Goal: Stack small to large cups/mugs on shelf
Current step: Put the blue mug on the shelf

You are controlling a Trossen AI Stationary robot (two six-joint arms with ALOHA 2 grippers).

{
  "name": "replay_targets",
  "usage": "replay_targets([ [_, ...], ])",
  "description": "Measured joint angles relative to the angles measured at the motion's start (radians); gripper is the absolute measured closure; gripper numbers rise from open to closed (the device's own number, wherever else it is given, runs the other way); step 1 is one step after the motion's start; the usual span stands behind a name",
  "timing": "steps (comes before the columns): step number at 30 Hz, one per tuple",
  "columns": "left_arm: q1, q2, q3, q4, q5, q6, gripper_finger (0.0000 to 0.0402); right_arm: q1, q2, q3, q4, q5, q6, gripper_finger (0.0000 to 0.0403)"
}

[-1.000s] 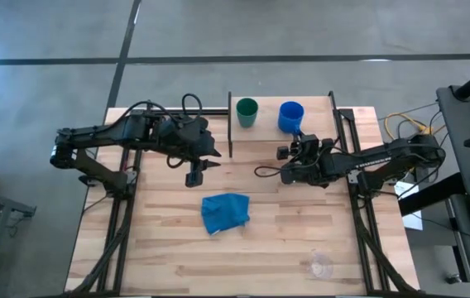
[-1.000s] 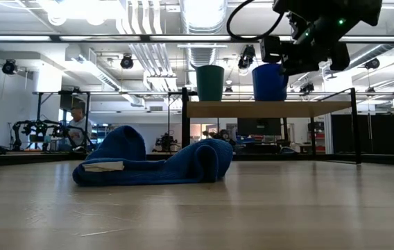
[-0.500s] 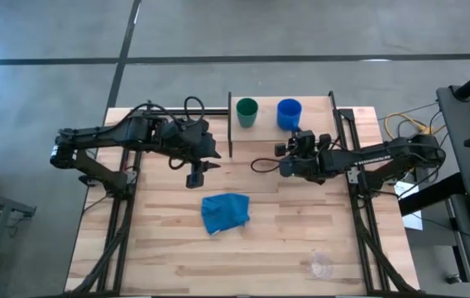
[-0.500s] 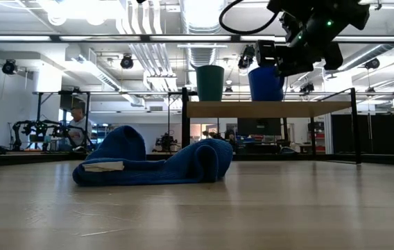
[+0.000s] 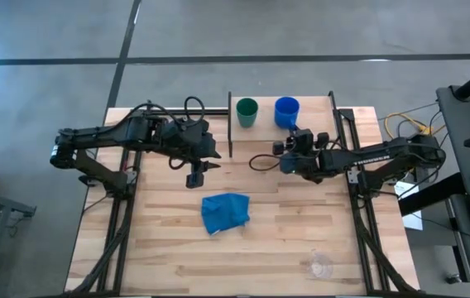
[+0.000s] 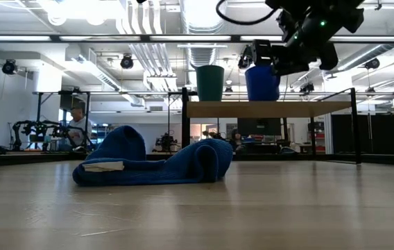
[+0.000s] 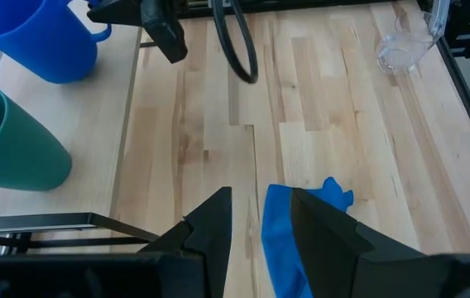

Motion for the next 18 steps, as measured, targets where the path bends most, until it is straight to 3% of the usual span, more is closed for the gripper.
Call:
replay_targets([
  [18, 0.0, 0.0, -0.006, -0.002, 0.0, 0.0, 0.0291, -0.013, 0.091, -0.047, 0.192, 0.006, 0.006, 0.0348],
])
